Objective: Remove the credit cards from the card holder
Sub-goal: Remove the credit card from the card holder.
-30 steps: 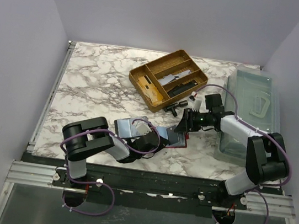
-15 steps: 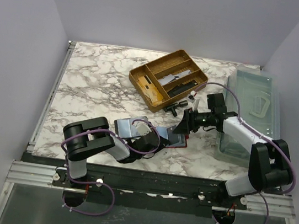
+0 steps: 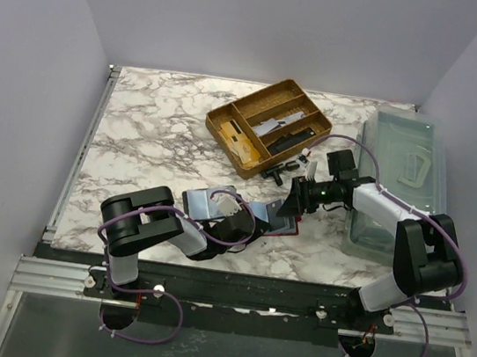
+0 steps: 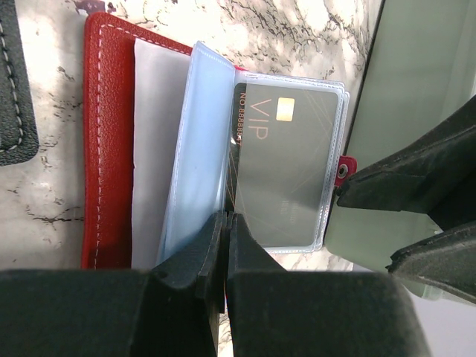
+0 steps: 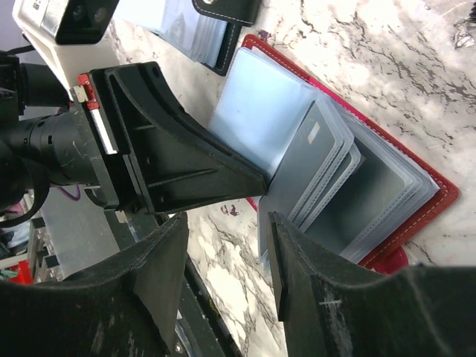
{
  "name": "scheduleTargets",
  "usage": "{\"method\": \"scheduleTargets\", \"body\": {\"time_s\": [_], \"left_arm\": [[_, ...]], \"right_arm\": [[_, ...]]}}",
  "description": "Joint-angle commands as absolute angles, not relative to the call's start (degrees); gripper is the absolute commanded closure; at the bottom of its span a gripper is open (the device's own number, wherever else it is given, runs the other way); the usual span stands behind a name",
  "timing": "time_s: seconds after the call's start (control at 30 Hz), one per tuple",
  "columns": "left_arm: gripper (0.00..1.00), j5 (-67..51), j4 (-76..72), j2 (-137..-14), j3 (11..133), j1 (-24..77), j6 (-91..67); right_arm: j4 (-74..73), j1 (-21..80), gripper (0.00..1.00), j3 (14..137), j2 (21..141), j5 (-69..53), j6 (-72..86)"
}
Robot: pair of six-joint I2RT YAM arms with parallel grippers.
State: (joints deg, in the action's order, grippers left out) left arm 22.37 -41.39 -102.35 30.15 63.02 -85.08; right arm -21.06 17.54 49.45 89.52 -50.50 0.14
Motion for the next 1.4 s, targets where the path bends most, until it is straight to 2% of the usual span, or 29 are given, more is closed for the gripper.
{"method": "scheduleTargets", "body": {"time_s": [0.0, 0.87, 1.13, 1.37], "left_arm": [[0.97, 22.1, -33.5, -105.6, 28.5, 63.6, -84.9], [0.97, 22.1, -34.3, -106.0, 27.5, 63.6, -86.2], [0.97, 21.8, -34.8, -106.3, 27.9, 63.6, -86.0], [0.97, 21.4, -35.6, -106.2, 28.3, 63.6, -85.1]], "right_arm": [[-23.3, 17.4, 0.48, 51.6, 91.4, -47.5, -0.2], [-22.7, 17.4, 0.46, 51.5, 90.6, -41.7, 1.6], [-23.8, 17.4, 0.44, 52.5, 93.3, -43.7, 1.1], [-24.5, 18.8, 0.50, 53.5, 96.3, -43.0, 0.8]]}}
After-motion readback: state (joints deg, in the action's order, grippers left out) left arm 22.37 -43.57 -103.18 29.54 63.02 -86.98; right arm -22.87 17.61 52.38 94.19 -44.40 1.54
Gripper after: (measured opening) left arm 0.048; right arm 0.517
